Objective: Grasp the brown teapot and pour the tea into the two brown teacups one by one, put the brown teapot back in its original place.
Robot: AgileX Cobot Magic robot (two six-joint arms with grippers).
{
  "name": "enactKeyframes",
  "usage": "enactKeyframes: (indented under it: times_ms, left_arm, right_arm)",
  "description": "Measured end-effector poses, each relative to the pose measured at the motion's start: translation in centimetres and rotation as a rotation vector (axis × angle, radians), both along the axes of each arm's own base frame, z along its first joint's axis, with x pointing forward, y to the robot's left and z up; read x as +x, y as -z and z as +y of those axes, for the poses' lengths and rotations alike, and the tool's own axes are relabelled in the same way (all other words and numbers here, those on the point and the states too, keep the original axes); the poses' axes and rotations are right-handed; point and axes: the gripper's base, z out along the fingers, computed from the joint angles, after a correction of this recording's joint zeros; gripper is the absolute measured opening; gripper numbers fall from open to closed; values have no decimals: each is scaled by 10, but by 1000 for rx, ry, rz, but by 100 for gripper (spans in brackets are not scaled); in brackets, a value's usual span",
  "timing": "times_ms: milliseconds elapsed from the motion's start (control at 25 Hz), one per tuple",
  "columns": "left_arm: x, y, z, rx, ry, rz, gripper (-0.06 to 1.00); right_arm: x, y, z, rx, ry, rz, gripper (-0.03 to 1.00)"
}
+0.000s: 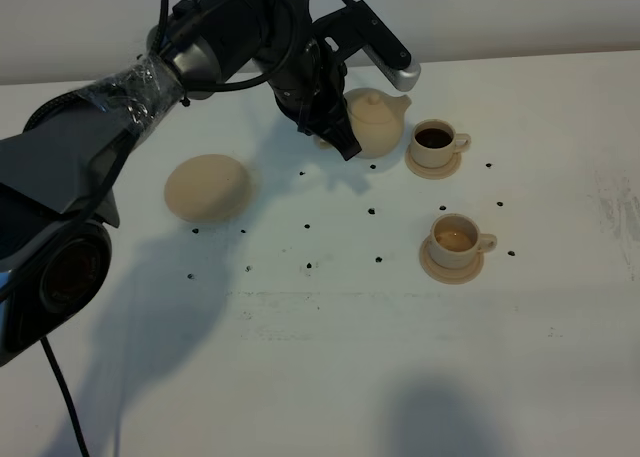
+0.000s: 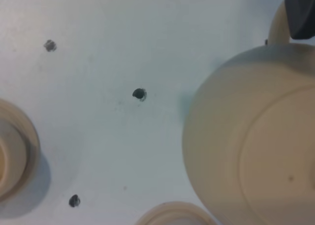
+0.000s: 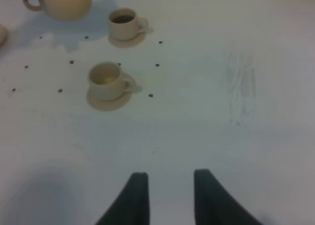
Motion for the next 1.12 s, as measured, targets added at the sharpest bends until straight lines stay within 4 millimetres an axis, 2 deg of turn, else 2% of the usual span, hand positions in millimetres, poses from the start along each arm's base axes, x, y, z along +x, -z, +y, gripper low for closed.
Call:
enactKeyframes:
  times_ms: [120, 400, 680, 800, 1120]
  left_arm:
    - [1, 11, -1, 5, -23, 27, 9]
    - [4, 49, -4, 23, -43, 101, 9]
    - [5, 51, -4, 22, -42, 99, 9]
    - [2, 43, -6, 35, 7, 92, 9]
    - [-20, -12, -18, 14, 155, 23, 9]
  right_arm:
    - [0, 0, 0, 0, 0, 0, 22]
    - [0, 0, 0, 0, 0, 0, 22]
    - [0, 0, 0, 0, 0, 0, 22]
    - [0, 0, 0, 0, 0, 0, 22]
    - [0, 0, 0, 0, 0, 0, 22]
